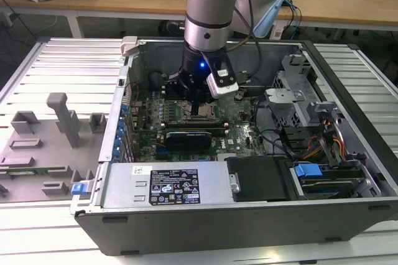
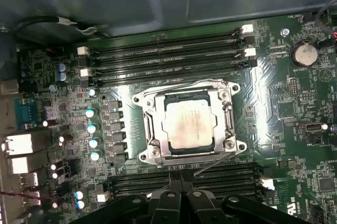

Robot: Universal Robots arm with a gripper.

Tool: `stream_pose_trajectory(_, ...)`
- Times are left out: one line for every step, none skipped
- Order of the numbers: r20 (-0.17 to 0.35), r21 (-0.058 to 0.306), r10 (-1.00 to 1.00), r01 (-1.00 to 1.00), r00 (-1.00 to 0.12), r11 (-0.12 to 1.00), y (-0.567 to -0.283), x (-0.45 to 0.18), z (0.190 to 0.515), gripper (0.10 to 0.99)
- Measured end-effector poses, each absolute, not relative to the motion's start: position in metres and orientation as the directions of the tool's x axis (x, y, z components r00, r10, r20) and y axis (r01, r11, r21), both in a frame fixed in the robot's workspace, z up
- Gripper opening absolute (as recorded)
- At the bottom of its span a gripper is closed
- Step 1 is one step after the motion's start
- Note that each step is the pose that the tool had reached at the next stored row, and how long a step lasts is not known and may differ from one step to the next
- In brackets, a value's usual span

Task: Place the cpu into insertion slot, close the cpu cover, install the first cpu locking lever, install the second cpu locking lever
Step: 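Install the second cpu locking lever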

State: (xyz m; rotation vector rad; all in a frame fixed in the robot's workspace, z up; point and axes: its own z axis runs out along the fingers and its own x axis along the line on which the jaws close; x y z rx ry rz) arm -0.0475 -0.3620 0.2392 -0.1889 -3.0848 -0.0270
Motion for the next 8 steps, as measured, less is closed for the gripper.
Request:
stream_pose_trajectory(0.053,0.029,0.121,0.122,-0.991,0.992,-0.365,-0.048,0.239,0.106)
stream_pose_trajectory(0.053,0.043,0.120,0.122,-0.991,0.992,-0.367,-0.048,0.239,0.106)
stream_pose_trajectory(0.052,0.059,0.119,0.122,-0.992,0.991,-0.370,-0.048,0.239,0.106)
stream_pose_trajectory(0.051,0.071,0.118,0.121,-0.992,0.990,-0.372,-0.049,0.238,0.106)
stream_pose_trajectory(0.050,0.084,0.117,0.121,-0.992,0.989,-0.375,-0.049,0.238,0.106)
stream_pose_trajectory(0.048,0.091,0.116,0.120,-0.992,0.989,-0.376,-0.050,0.238,0.106)
stream_pose_trajectory(0.047,0.096,0.116,0.120,-0.992,0.988,-0.378,-0.050,0.237,0.106)
stream_pose_trajectory(0.046,0.103,0.116,0.120,-0.992,0.987,-0.380,-0.051,0.237,0.106)
